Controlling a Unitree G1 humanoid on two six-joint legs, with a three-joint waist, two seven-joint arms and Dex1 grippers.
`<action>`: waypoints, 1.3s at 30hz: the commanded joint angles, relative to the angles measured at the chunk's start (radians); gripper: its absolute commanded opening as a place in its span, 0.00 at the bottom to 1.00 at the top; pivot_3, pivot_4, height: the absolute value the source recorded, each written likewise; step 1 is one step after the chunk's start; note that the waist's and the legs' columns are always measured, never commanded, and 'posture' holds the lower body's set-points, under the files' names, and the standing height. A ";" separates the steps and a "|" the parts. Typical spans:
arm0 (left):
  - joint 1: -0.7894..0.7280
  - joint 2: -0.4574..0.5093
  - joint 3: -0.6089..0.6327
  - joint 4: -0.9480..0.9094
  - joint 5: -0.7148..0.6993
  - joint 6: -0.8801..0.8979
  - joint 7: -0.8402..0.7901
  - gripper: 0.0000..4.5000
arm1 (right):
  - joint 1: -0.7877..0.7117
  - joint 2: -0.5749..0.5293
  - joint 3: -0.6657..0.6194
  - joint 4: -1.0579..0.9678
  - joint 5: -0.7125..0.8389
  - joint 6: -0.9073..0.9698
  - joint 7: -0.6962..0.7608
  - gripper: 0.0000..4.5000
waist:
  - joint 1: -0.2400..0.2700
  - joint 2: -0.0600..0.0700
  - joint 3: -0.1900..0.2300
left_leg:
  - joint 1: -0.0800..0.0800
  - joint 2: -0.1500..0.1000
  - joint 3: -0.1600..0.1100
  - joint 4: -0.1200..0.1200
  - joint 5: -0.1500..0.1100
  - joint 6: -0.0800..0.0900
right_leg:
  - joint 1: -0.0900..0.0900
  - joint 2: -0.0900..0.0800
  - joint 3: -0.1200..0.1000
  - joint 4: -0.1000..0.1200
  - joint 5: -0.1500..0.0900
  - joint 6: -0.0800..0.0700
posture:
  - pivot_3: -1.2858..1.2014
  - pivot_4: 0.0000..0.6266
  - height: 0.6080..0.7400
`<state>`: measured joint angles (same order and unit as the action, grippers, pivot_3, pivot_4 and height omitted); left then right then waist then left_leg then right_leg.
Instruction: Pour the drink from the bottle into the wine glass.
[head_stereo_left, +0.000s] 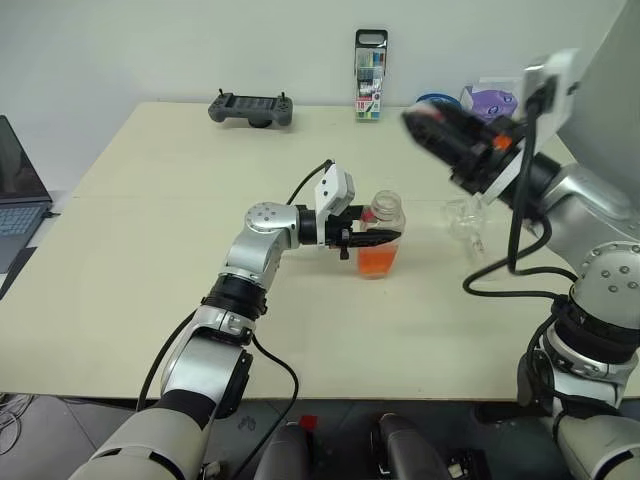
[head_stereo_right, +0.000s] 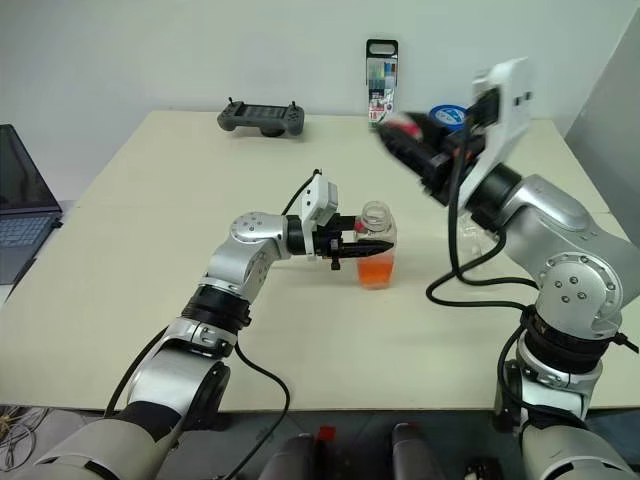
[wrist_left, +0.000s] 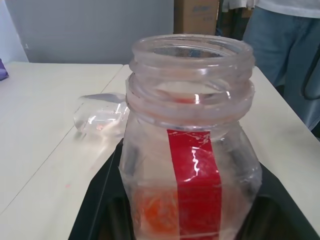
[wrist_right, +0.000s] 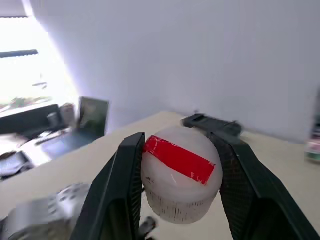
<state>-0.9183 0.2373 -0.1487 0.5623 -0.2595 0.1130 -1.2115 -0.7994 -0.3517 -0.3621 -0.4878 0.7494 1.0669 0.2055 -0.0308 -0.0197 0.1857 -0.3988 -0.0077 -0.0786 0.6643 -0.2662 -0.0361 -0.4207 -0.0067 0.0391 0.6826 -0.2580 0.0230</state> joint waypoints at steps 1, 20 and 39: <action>-0.009 0.004 0.022 -0.026 -0.009 -0.016 0.002 0.39 | 0.123 -0.029 -0.083 -0.001 -0.191 -0.045 -0.215 0.39 | 0.004 -0.001 0.000 | 0.000 0.000 0.000 0.000 0.000 0.000 | 0.000 0.000 0.000 0.000 0.000 0.000 | 0.52 0.24 1.00; -0.042 0.007 0.051 0.020 0.000 -0.056 0.033 0.39 | 0.577 0.182 -0.181 -0.006 -0.482 -0.046 -0.493 1.00 | -0.020 0.004 -0.002 | 0.004 0.000 0.008 -0.003 0.001 0.003 | 0.001 0.006 0.004 0.000 0.000 0.000 | 0.52 0.24 1.00; -0.112 0.240 0.250 0.303 0.045 -0.172 0.334 0.39 | 0.065 -0.139 0.236 -0.236 -0.089 0.297 0.099 1.00 | -0.029 0.004 -0.001 | 0.002 0.001 0.004 -0.003 0.000 0.004 | -0.001 0.007 0.000 0.000 0.000 0.000 | 0.52 0.24 1.00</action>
<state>-1.0117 0.4510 0.0564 0.8765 -0.2115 -0.0346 -0.9306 -0.7014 -0.5130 -0.1659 -0.6673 0.5569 1.3673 0.2076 -0.0603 -0.0156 0.1842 -0.3972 -0.0064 -0.0764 0.6612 -0.2658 -0.0320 -0.4213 0.0006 0.0386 0.6824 -0.2578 0.0230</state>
